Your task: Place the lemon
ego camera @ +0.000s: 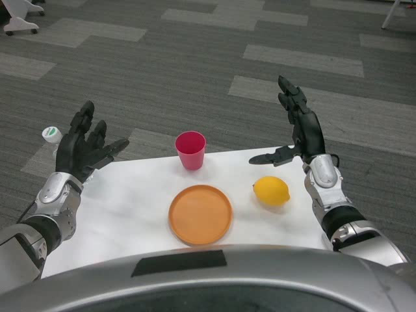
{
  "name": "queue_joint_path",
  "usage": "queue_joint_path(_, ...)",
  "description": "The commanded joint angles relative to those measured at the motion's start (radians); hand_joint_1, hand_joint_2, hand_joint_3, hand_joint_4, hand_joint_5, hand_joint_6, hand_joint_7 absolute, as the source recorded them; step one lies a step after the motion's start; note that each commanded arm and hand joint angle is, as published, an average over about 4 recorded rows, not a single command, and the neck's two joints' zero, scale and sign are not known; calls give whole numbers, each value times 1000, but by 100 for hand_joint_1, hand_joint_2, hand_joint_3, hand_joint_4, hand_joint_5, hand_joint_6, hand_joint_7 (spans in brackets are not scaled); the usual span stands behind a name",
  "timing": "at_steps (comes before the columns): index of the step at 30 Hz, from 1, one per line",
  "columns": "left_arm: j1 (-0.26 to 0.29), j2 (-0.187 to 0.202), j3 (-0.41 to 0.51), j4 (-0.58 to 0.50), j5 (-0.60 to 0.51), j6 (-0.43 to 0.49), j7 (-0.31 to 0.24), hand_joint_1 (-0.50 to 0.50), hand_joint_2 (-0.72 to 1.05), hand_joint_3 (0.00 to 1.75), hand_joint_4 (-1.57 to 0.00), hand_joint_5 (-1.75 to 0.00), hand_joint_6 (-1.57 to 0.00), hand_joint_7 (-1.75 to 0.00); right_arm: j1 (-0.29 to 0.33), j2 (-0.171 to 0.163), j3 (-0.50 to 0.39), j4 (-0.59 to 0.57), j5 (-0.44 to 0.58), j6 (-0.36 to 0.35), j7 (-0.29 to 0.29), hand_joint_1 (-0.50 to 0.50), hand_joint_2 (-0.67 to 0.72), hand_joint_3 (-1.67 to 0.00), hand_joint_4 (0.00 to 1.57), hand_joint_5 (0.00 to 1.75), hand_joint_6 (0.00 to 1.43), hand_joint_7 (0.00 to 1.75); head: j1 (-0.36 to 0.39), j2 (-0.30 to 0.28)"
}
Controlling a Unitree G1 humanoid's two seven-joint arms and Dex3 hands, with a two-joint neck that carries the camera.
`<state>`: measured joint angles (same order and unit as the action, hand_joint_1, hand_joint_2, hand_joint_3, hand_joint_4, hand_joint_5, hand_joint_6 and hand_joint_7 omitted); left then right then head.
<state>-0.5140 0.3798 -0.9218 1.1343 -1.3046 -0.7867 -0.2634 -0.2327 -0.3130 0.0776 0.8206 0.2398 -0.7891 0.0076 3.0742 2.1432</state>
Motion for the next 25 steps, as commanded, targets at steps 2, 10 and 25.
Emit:
queue_joint_path(2,-16,14,8,1,2,-8,3,50,52,9,0,0,0,0,-7,-5,2,-15,12,-5,-5,4,3,-24,0,48,0,14,19,13)
queue_joint_path(10,-15,14,8,0,2,-8,3,50,52,9,0,0,0,0,-7,-5,5,-23,19,-9,-9,4,3,-24,0,58,0,14,44,41)
queue_joint_path(25,-14,14,4,-4,2,-8,3,50,52,9,0,0,0,0,-7,-1,14,-12,20,-9,-9,4,7,-24,0,58,0,7,82,64)
